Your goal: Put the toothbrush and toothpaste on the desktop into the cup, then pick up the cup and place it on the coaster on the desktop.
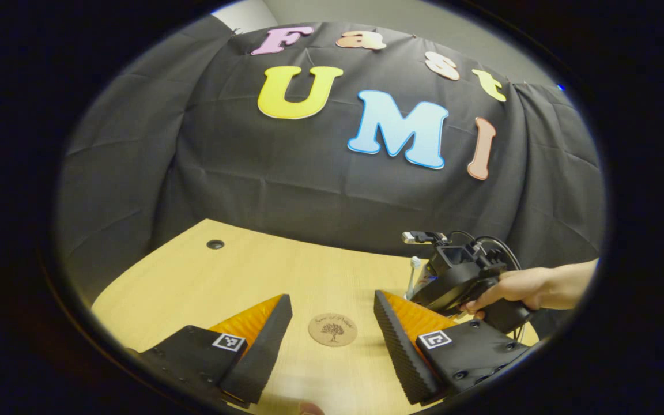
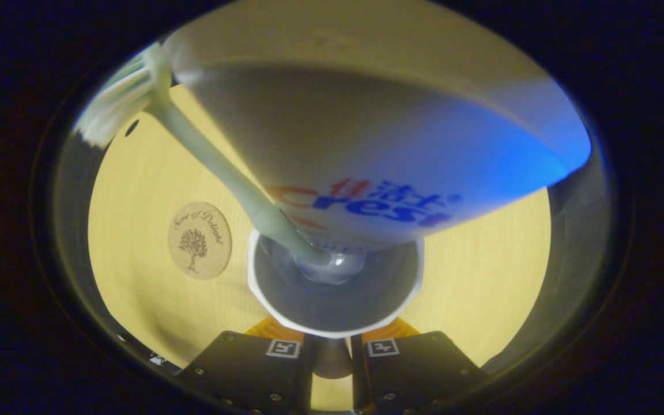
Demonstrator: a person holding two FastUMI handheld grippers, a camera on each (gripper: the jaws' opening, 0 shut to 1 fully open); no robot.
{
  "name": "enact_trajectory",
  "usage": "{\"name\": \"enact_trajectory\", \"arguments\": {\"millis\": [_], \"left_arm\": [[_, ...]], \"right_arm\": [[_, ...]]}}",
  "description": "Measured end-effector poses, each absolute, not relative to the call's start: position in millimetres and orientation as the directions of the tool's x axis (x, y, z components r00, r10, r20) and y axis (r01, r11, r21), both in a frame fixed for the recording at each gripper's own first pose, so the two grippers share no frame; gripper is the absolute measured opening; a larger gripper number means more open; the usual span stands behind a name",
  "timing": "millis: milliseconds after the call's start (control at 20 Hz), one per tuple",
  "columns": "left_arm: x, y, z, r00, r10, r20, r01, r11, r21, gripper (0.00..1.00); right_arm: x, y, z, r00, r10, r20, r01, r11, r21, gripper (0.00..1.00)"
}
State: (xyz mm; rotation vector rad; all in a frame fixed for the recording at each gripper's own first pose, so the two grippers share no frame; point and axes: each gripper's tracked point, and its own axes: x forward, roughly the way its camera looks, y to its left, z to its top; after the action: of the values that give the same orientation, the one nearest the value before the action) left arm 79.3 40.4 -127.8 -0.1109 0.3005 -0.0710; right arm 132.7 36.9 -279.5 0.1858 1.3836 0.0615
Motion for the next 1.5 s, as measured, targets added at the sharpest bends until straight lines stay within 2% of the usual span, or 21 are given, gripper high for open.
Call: {"name": "enact_trajectory", "arguments": {"millis": [200, 600, 950, 1500], "left_arm": [[74, 52, -128, 0.954, -0.063, -0.294, 0.028, 0.992, -0.122, 0.93], [46, 83, -134, 0.948, -0.019, -0.317, -0.024, 0.991, -0.131, 0.93], [22, 103, -130, 0.949, -0.009, -0.315, -0.037, 0.989, -0.14, 0.93], [5, 143, -136, 0.943, 0.051, -0.33, -0.106, 0.983, -0.151, 0.94]], "right_arm": [[135, 39, -274, 0.228, 0.13, -0.965, 0.03, 0.99, 0.14, 0.27], [133, 98, -241, 0.261, 0.229, -0.938, -0.053, 0.973, 0.223, 0.27], [143, 139, -229, 0.262, 0.246, -0.933, -0.113, 0.968, 0.224, 0.25], [155, 175, -246, 0.19, 0.228, -0.955, -0.166, 0.966, 0.198, 0.27]]}}
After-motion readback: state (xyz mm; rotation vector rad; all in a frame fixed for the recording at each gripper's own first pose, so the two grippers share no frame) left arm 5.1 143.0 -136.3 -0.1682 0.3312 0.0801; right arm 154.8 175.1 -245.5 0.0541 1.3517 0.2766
